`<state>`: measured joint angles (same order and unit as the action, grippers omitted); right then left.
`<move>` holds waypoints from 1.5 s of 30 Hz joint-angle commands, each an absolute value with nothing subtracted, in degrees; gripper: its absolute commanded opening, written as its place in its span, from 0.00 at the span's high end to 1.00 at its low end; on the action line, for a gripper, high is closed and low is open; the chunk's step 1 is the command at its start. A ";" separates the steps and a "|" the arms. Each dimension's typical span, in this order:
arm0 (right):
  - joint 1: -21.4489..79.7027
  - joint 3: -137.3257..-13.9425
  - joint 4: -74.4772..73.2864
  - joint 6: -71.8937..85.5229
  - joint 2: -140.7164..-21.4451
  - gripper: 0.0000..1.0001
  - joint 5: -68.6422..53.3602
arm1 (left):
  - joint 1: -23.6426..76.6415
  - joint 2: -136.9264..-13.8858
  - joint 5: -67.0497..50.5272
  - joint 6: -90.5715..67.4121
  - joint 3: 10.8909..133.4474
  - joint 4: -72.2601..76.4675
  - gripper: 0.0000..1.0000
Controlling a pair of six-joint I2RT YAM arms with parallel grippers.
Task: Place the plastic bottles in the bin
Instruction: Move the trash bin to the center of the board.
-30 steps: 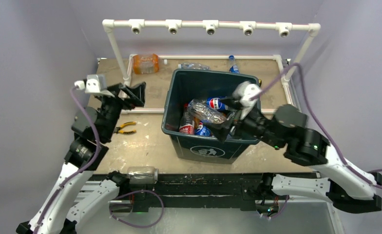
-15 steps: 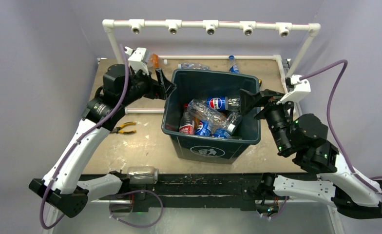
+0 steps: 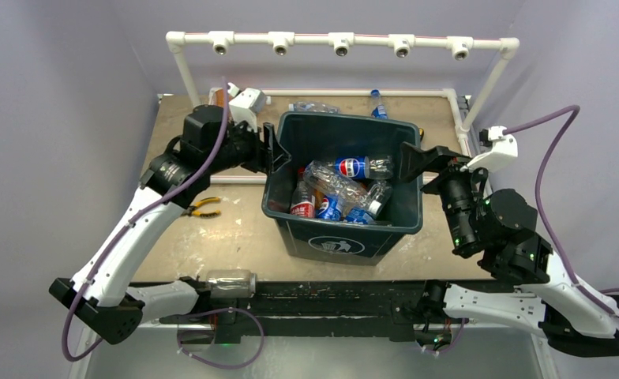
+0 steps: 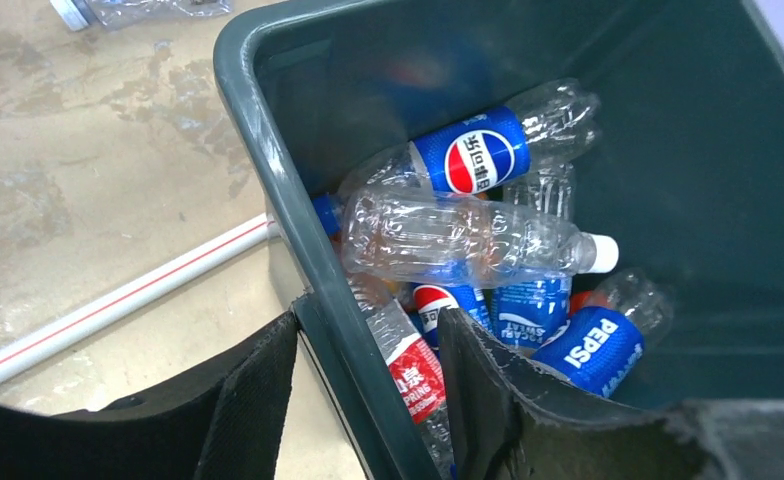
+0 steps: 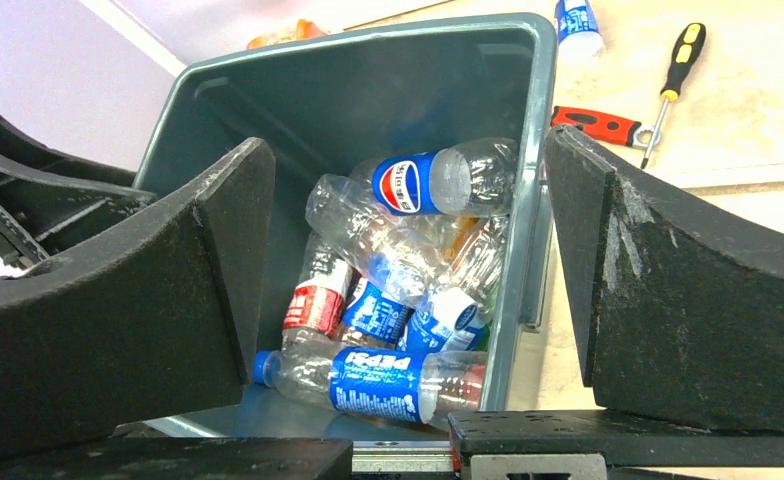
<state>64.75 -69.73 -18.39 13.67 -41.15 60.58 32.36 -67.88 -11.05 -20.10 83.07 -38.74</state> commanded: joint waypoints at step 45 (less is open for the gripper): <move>35.85 -62.62 -10.01 18.86 -49.94 0.01 39.61 | 40.70 -57.34 47.43 -25.60 84.38 -57.83 1.00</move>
<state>44.88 -64.97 -11.90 14.33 -48.86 50.92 41.17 -60.93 43.42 -24.93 86.15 -61.60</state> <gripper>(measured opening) 0.987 0.181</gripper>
